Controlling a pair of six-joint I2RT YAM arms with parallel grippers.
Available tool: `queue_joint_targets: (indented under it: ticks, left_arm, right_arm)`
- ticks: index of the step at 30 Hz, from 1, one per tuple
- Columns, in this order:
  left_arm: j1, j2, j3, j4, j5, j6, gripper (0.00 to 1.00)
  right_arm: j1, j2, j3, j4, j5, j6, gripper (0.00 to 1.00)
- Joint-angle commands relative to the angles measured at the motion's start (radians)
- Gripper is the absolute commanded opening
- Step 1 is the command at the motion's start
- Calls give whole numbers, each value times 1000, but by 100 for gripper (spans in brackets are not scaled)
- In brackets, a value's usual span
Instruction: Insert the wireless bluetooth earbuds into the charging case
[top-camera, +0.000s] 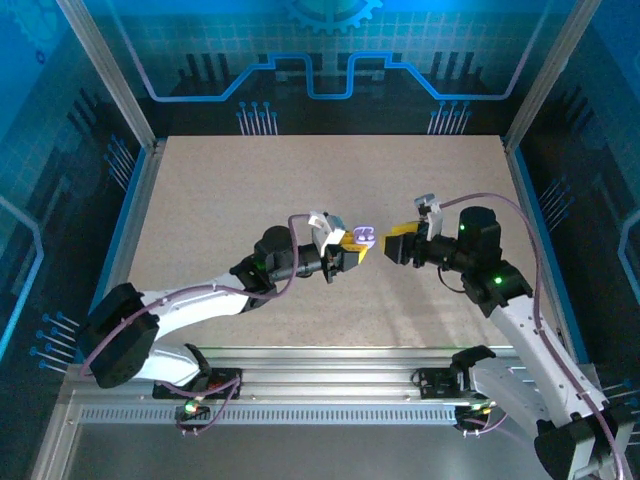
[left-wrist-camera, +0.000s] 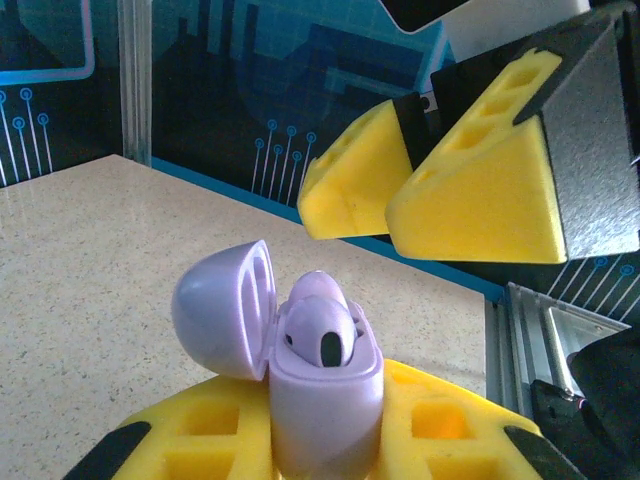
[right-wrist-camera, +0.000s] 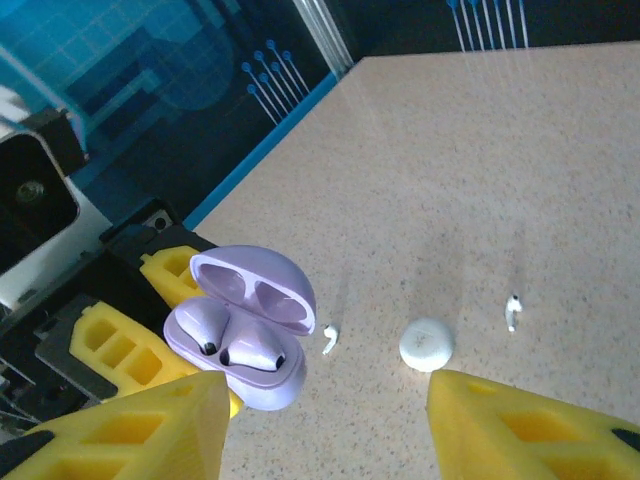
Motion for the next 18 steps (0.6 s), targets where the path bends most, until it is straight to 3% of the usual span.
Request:
queue_joint_targets:
  ticks: [1,7,13,15,18]
  left_arm:
    - [-7,-48,18,-34,32,25,20]
    - [-5,-83,27,-77,48,48,20]
    - [-6,-99,32,-95,61,62,20]
    - [-5,-102,36,-99,64,67,20]
    - [-5,-110,38,-103,71,71,20]
  right_arm:
    - [-35,-13,-21,102,-99,-122,57]
    - [-110,-2,-41,118,-299,-290,59]
    - [-155,4,59,-190,-372,-649,61]
    - [-153,15,96,-303,-368,-765,67]
    - [-155,44,153,-406,-344,-856,69]
